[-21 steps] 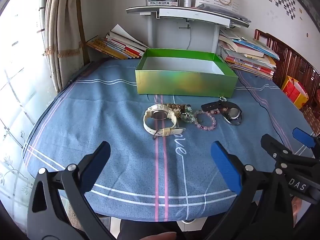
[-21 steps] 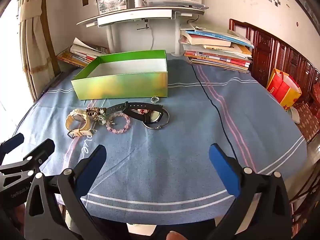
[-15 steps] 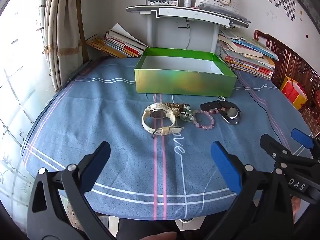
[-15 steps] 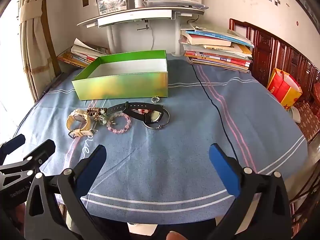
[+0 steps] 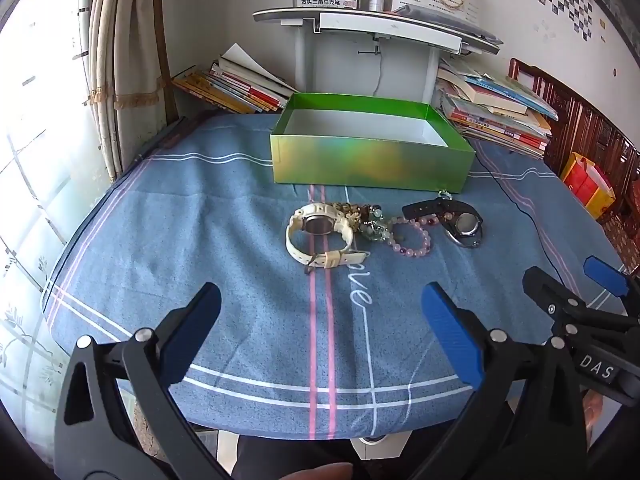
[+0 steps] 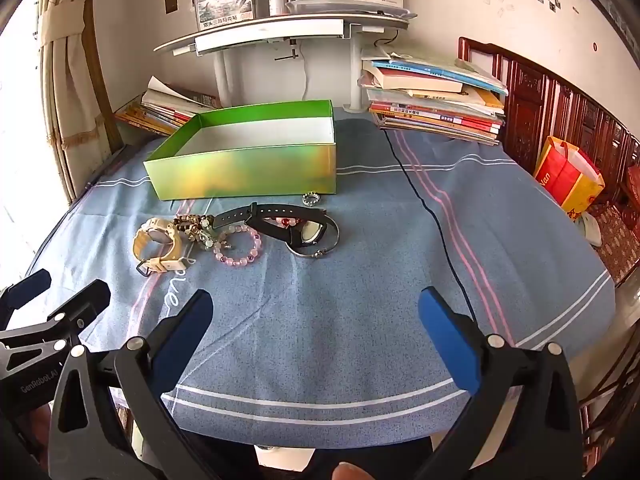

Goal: Organize jewelry

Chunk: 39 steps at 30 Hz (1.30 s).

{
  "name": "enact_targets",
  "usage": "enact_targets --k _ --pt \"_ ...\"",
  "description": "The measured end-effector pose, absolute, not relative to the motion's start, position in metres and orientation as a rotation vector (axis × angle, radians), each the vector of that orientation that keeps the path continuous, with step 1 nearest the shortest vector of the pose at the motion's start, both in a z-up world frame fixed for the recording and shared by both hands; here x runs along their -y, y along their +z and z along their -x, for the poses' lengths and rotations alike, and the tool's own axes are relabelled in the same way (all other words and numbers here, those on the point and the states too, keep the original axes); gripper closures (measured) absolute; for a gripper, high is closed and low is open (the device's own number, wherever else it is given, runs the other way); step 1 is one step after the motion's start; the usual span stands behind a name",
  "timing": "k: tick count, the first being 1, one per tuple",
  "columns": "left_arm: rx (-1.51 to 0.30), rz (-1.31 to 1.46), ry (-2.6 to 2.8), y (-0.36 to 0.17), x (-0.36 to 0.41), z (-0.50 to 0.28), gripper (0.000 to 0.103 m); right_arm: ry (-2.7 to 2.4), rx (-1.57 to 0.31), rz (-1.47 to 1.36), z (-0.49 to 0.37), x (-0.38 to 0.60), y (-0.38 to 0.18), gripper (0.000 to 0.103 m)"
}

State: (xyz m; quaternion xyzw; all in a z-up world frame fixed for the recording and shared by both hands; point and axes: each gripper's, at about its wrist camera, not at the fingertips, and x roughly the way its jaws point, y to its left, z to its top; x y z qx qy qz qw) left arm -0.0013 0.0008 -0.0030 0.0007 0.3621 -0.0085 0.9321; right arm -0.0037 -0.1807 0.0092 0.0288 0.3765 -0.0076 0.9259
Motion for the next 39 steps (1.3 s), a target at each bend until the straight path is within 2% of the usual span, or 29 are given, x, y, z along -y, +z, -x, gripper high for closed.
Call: enact_targets --k 39 --pt "-0.743 0.002 -0.02 -0.0042 -0.0015 0.0011 0.004 -0.005 -0.773 -0.056 0.0058 0.1797 0.0083 0.003"
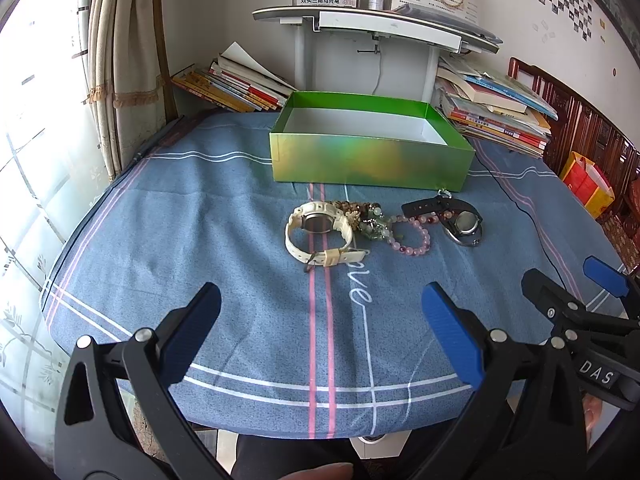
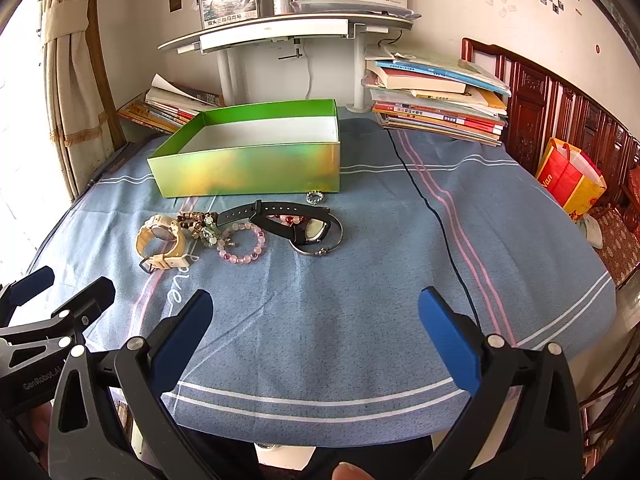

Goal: Organize jewelry

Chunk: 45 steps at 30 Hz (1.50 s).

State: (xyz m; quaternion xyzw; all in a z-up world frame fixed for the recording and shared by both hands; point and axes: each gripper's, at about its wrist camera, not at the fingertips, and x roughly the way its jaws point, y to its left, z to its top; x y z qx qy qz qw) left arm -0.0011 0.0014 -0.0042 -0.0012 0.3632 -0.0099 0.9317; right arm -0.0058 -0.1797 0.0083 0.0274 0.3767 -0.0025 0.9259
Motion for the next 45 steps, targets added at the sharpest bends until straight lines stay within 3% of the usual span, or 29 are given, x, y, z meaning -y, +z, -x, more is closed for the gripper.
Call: enact_targets --k 45 --pt "-0.757 0.009 -0.023 -0.0078 -0.0005 0.0022 0.004 -0.012 -0.775 -0.061 0.0075 0.1776 0.0048 0.003"
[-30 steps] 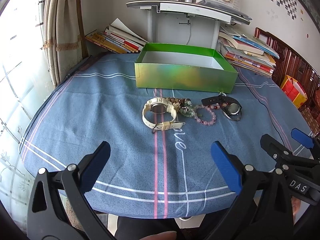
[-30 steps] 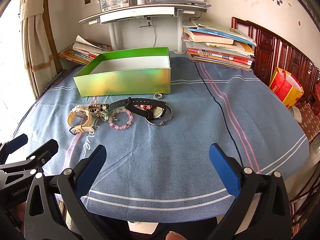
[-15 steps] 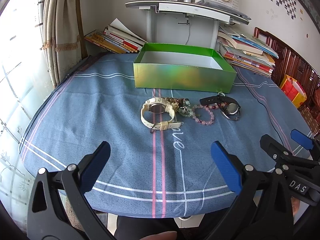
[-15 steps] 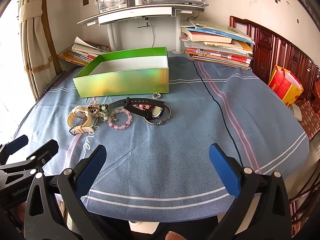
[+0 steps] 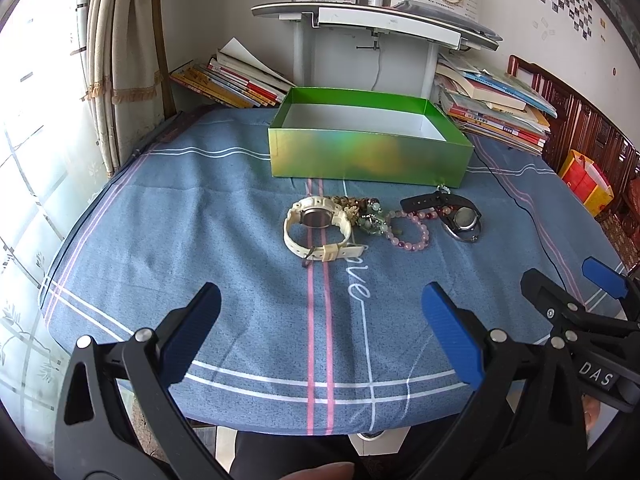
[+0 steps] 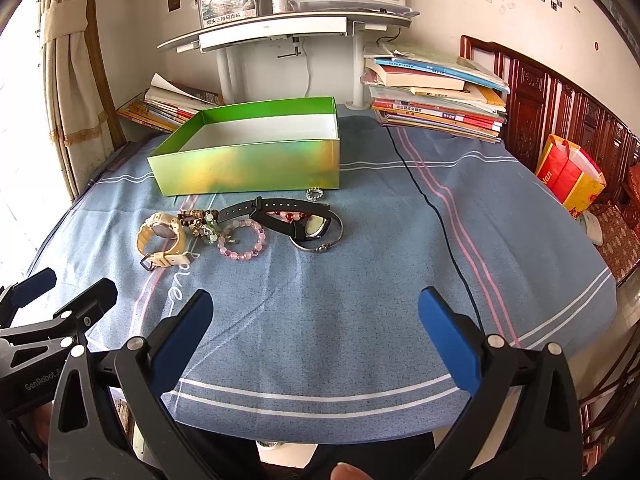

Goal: Organize jewelry

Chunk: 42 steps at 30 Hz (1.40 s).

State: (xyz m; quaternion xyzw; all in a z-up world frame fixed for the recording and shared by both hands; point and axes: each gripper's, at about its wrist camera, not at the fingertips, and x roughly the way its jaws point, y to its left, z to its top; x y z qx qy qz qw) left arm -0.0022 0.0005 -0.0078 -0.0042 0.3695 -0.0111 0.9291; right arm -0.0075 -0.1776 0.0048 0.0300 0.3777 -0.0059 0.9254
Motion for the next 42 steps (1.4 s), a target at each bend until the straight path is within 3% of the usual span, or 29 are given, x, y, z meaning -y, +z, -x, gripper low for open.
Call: enact_targets --k 30,42 --pt "-0.693 0.035 -0.049 -0.005 -0.008 0.004 0.004 0.066 -0.653 -0.069 0.018 0.171 0.01 0.003" --pt "-0.699 0.027 -0.084 -0.02 -0.012 -0.009 0.004 0.088 -0.688 -0.124 0.007 0.184 -0.002 0.003"
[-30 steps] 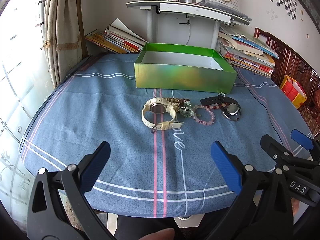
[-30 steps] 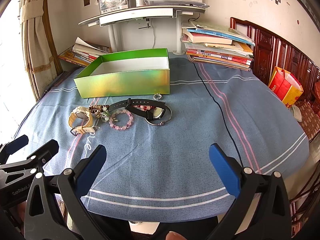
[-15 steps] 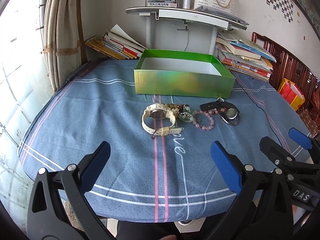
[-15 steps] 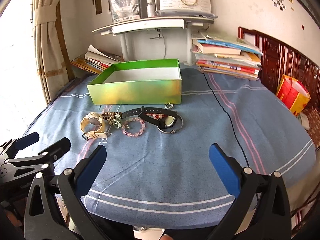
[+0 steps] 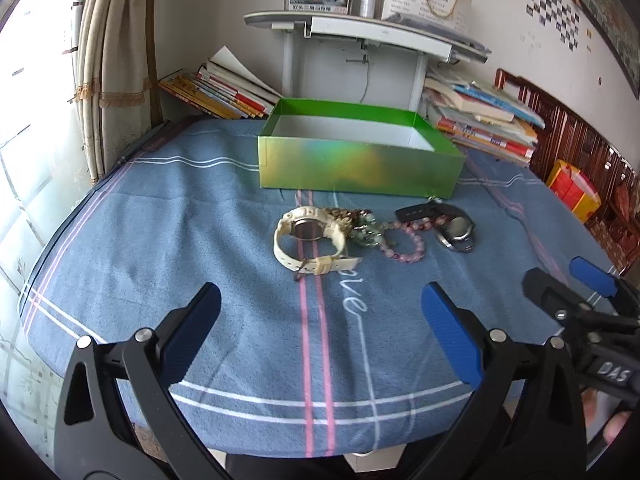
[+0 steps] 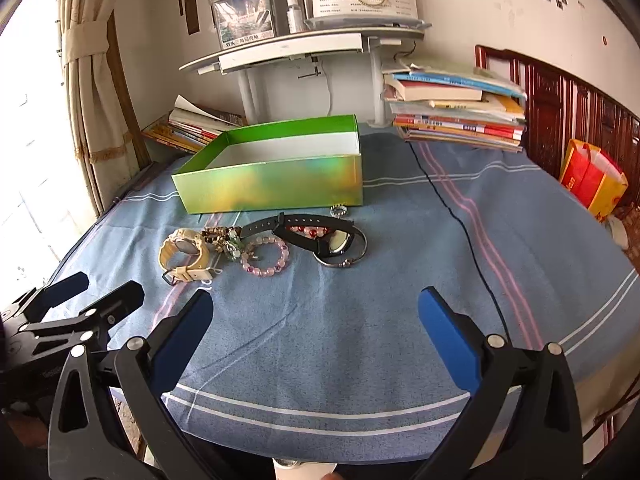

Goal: Organize jewelry
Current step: 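Grasp the white watch with the left gripper while the right gripper grasps the black-strap watch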

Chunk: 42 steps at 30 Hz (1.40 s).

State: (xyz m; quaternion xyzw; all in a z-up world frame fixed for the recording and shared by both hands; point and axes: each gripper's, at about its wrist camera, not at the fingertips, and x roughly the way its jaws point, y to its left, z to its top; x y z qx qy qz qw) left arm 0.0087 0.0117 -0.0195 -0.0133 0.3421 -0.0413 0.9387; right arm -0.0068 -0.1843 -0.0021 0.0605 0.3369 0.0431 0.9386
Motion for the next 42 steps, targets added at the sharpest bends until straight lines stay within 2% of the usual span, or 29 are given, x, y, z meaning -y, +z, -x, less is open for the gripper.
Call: enact_targets --k 7,11,15,20,30,34,39,42 --pt "-0.71 0.034 -0.026 -0.031 -0.029 -0.038 0.007 0.072 -0.701 -0.146 -0.002 0.192 -0.015 0.003" --pt "-0.739 0.018 0.005 -0.037 -0.035 -0.062 0.017 0.078 -0.717 -0.162 -0.009 0.196 -0.022 0.003" --pt "-0.797 0.023 0.013 -0.05 -0.039 -0.086 0.034 0.083 -0.722 -0.157 -0.017 0.198 -0.025 0.003" --pt "-0.842 0.083 -0.018 -0.065 -0.046 -0.101 0.04 0.078 -0.729 -0.164 -0.031 0.204 -0.026 0.003" --pt "-0.88 0.082 -0.046 -0.068 -0.043 -0.118 0.075 0.091 -0.749 -0.137 -0.051 0.198 -0.028 0.003" --pt "-0.879 0.038 -0.046 -0.07 -0.037 -0.122 0.082 0.091 -0.753 -0.131 -0.057 0.198 -0.029 0.003" --pt "-0.856 0.01 -0.059 -0.067 -0.033 -0.121 0.097 0.081 -0.754 -0.11 -0.066 0.198 -0.03 0.003" --pt "-0.82 -0.004 -0.088 -0.061 -0.03 -0.113 0.097 0.061 -0.746 -0.062 -0.072 0.197 -0.03 0.003"
